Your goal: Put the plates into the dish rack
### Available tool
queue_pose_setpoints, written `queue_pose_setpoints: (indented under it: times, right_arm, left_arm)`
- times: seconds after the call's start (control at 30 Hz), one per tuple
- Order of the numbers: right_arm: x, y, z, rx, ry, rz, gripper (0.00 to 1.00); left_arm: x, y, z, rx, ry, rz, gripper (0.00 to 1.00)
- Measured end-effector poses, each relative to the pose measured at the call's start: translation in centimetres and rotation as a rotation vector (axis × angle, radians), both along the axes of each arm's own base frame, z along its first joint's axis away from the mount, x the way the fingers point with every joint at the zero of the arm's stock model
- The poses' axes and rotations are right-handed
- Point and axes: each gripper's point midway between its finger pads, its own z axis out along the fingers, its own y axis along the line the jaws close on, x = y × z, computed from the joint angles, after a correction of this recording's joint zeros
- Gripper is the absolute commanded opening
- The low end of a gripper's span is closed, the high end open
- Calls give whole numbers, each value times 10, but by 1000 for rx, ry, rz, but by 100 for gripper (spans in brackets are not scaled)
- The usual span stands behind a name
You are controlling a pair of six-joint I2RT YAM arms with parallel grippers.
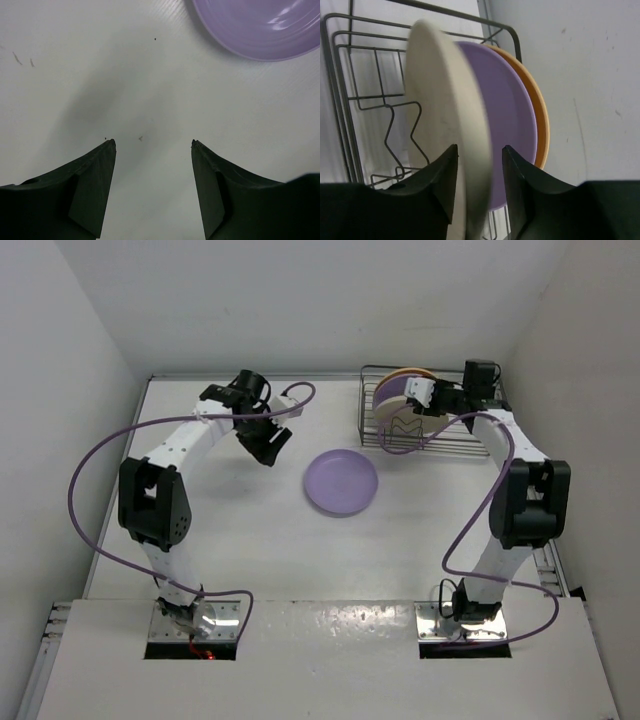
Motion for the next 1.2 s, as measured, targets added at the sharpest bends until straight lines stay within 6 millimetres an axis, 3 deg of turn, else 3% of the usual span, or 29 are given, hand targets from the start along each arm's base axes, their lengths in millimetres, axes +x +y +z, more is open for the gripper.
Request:
queue_pose_setpoints:
  times: [0.07,0.17,0.3,0.5,0.63,0.7,0.77,0.83,0.93,1.0,1.07,1.13,1.2]
  right_arm:
    - [6,-2,-5,-14,-29,-7,47]
    - [11,-5,-12,-4,-49,-34,58]
    - [22,-9,-7,40,-107,-93,66]
    - [32,-5,37,224,-198,-247,83]
    - [4,33,86,437,-178,-317,86]
    - [-21,70,109,567,-94,-315,80]
    - [-46,108,114,695,38,-327,76]
    - [-64,137,92,775,180,-362,75]
    - [-92,159,7,789,439,-530,73]
    - [-113,155,-62,733,587,-699,67]
    - [-136,139,-119,647,690,-867,62]
    - [-150,123,-147,585,733,-991,59]
    - [-154,113,-155,562,728,-1057,56]
  left_arm:
    - [0,0,-1,0,1,0,67]
    - [1,0,-2,1,4,0,67]
    - [1,0,-6,4,13,0,67]
    - [1,-1,-6,-2,15,1,67]
    - [1,-2,-5,-5,15,1,67]
    - [1,-2,-5,-7,17,3,67]
    - [0,-3,-5,-10,18,5,67]
    - [1,-3,-6,-12,17,7,67]
    - [-1,-2,-11,-12,25,12,67]
    - [-4,0,-16,-8,37,15,67]
    - [-8,2,-21,-5,53,21,67]
    - [-10,3,-24,-4,61,26,67]
    - [-13,4,-26,-5,68,27,67]
